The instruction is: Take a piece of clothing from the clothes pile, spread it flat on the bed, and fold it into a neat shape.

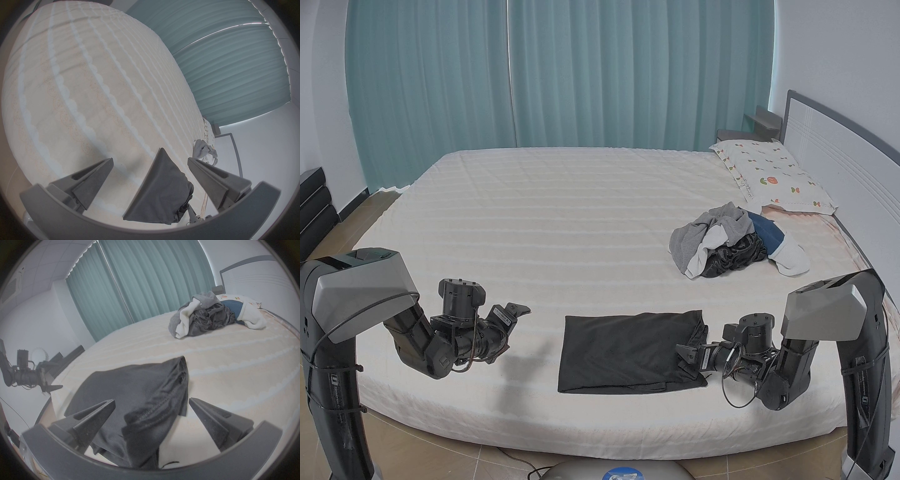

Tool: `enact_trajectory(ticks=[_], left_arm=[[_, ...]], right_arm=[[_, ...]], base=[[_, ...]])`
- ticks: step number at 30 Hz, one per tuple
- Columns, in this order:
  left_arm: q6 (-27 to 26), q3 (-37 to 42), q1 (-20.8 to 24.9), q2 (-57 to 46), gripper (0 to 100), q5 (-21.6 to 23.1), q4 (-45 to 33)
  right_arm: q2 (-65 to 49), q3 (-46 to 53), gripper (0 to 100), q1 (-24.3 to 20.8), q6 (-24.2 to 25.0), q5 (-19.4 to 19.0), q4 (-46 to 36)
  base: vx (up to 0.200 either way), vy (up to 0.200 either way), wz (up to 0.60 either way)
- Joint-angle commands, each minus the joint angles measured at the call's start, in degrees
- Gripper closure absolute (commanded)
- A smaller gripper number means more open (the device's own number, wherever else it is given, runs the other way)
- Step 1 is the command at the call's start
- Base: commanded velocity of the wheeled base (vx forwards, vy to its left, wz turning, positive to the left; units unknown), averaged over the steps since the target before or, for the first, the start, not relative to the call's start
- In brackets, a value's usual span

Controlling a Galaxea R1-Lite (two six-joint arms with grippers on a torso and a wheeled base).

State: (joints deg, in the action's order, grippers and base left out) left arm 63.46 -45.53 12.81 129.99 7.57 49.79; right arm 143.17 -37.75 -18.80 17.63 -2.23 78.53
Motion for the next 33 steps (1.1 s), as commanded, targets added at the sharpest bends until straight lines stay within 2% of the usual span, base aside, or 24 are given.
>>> enact_trajectory(ticks=[1,3,6,8,12,13,14,15,20,23,27,28,29,30,33], left_arm=[[-0.01,0.00,0.02,0.09,0,-0.01,0.05],[-0.01,0.00,0.02,0.09,0,-0.01,-0.04],[-0.01,0.09,0.02,0.00,0,0.08,-0.04],[-0.01,0.09,0.02,0.09,0,0.08,-0.04],[-0.01,0.09,0.02,0.00,0,0.08,-0.04],[-0.01,0.09,0.02,0.09,0,0.08,-0.04],[-0.01,0.09,0.02,0.09,0,0.08,-0.04],[-0.01,0.09,0.02,0.00,0,0.08,-0.04],[-0.01,0.18,0.02,0.00,0,0.08,0.05],[-0.01,0.18,0.02,0.00,0,0.08,0.05],[-0.01,0.18,0.02,0.09,0,0.08,0.05],[-0.18,0.09,0.02,0.09,0,0.08,0.05],[-0.18,0.09,0.02,0.09,0,0.08,0.05],[-0.01,0.09,0.02,0.09,0,0.08,0.05],[-0.01,0.09,0.02,0.09,0,0.08,0.05]], right_arm=[[-0.08,-0.39,0,-0.89,-1.90,2.32,-3.12],[-0.08,-0.39,0,-1.24,-4.27,3.20,-4.35],[-0.17,-0.30,0,-0.71,-9.54,6.80,-8.48],[-0.34,0.31,0,-0.01,-10.24,8.47,-8.57],[-3.16,4.62,0,1.31,-9.63,8.12,-6.37],[-5.62,7.96,0,2.54,-9.45,6.45,-5.58],[-5.62,7.96,0,2.54,-9.45,6.45,-5.58],[-7.11,10.51,0,3.86,-9.45,4.08,-5.76],[-7.64,14.29,0,8.16,-9.63,-0.32,-5.06],[-8.08,14.55,0,10.36,-9.28,-3.66,-4.97],[-10.19,14.11,0,12.82,-8.75,-6.21,-5.14],[-10.63,13.94,0,12.56,-5.67,-9.11,-5.14],[-10.63,13.94,0,12.56,-5.67,-9.11,-5.14],[-10.80,13.41,0,11.24,-0.14,-12.71,-5.23],[-9.22,10.16,0,8.78,5.14,-14.29,-6.37]], base=[[0.000,0.000,0.00],[0.000,0.000,0.00],[0.000,0.000,0.00],[0.000,0.000,0.00],[0.000,0.000,0.00],[0.000,0.000,0.00],[0.000,0.000,0.00],[0.000,0.000,0.00],[0.000,0.000,0.00],[0.000,0.000,0.00],[0.000,0.000,0.00],[0.000,0.000,0.00],[0.000,0.000,0.00],[0.000,0.000,0.00],[0.000,0.000,0.00]])
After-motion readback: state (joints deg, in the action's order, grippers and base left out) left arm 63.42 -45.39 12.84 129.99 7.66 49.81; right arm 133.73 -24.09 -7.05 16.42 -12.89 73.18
